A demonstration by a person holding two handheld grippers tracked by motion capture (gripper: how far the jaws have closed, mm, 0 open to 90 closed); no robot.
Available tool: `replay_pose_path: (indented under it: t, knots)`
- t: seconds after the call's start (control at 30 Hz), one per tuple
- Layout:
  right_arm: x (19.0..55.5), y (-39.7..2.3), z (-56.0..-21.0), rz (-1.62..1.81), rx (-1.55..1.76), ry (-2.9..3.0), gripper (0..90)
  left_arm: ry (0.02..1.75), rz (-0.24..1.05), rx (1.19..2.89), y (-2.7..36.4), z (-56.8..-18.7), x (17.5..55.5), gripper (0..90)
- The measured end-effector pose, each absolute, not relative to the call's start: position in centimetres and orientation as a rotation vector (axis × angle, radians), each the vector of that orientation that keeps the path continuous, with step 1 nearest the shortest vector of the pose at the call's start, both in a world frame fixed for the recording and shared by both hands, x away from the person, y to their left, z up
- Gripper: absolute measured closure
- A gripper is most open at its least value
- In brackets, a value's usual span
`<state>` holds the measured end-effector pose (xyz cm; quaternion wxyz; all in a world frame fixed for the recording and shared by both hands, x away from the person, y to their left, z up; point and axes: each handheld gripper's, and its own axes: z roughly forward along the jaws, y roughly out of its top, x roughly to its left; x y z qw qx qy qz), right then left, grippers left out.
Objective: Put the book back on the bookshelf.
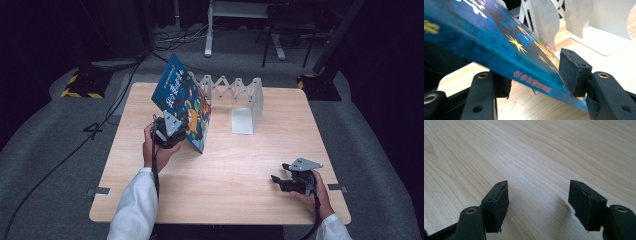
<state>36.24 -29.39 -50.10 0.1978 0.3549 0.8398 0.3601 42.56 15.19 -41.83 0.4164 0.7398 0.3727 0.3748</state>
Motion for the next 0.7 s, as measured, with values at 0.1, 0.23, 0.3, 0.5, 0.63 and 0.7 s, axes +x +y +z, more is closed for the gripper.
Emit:
replay_pose_path:
  t: [0.1, 0.23, 0.3, 0.5, 0.63, 0.7]
  knots:
    - [36.2, -29.4, -50.1, 1.003, 0.992, 2.35, 33.4, 0.922, 0.94, 1.867, 15.4, -41.7, 42.1, 46.0]
    - [36.1, -29.4, -49.9, 1.014, 0.981, 2.355, 33.3, 0.895, 0.925, 1.889, 15.5, -41.4, 41.4, 43.7]
    - [36.1, -29.4, -49.9, 1.017, 0.981, 2.352, 33.4, 0.89, 0.916, 1.893, 15.7, -41.2, 41.0, 42.1]
    - [35.9, -29.5, -49.5, 1.021, 0.981, 2.348, 33.3, 0.894, 0.862, 1.901, 16.2, -41.0, 40.2, 36.3]
    - [35.8, -29.4, -49.2, 1.032, 0.972, 2.35, 33.3, 0.904, 0.826, 1.904, 16.4, -40.9, 39.7, 33.9]
    - [35.6, -29.3, -48.8, 1.051, 0.965, 2.36, 33.3, 0.902, 0.808, 1.904, 16.6, -40.8, 39.2, 31.8]
